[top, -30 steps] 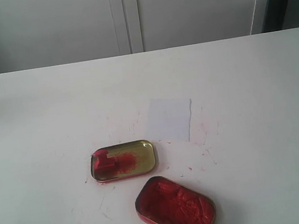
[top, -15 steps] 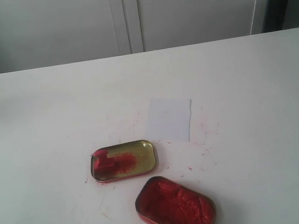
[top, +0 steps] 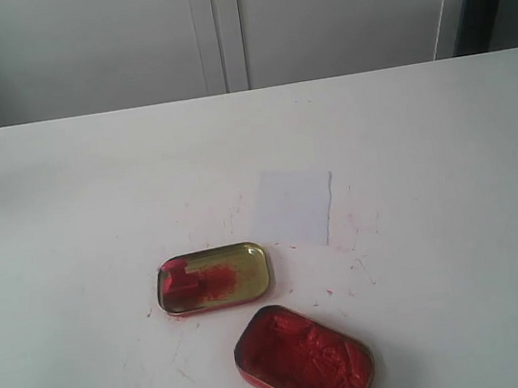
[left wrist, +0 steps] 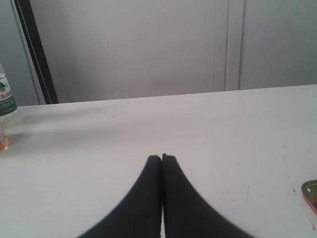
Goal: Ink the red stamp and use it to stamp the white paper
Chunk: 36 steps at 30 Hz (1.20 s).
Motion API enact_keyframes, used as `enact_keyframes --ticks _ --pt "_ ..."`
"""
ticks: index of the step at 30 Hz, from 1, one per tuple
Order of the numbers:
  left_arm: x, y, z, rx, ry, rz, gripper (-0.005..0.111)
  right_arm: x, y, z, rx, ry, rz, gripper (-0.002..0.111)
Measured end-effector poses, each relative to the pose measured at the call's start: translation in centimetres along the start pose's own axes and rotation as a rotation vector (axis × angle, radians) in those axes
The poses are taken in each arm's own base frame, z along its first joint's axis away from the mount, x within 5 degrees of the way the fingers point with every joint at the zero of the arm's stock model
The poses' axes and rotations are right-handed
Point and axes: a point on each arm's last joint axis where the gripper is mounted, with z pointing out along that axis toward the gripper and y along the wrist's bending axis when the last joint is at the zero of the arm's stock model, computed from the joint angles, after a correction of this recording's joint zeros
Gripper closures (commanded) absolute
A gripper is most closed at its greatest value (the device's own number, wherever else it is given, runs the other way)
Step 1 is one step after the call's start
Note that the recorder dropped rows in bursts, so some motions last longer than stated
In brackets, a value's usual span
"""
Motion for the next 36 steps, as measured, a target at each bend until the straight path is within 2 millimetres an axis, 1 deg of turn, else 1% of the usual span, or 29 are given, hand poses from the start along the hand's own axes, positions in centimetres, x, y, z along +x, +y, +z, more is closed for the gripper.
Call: enact_keyframes --ticks 25,30,32,36 --pt "-0.2 0.0 0.0 -0.002 -0.018 0.000 0.107 0.0 0.0 0.0 0.000 0.000 0.000 0.108" --pt "0.0 0.0 0.0 0.004 0.022 0.000 0.107 0.0 0.0 0.0 0.000 0.000 0.000 0.108" --pt "-0.4 0.0 -0.1 0.006 0.023 0.000 0.107 0.0 0.0 0.0 0.000 0.000 0.000 0.108" --pt "-2.0 0.0 -0.2 0.011 0.039 0.001 0.107 0.0 0.0 0.0 0.000 0.000 0.000 0.108"
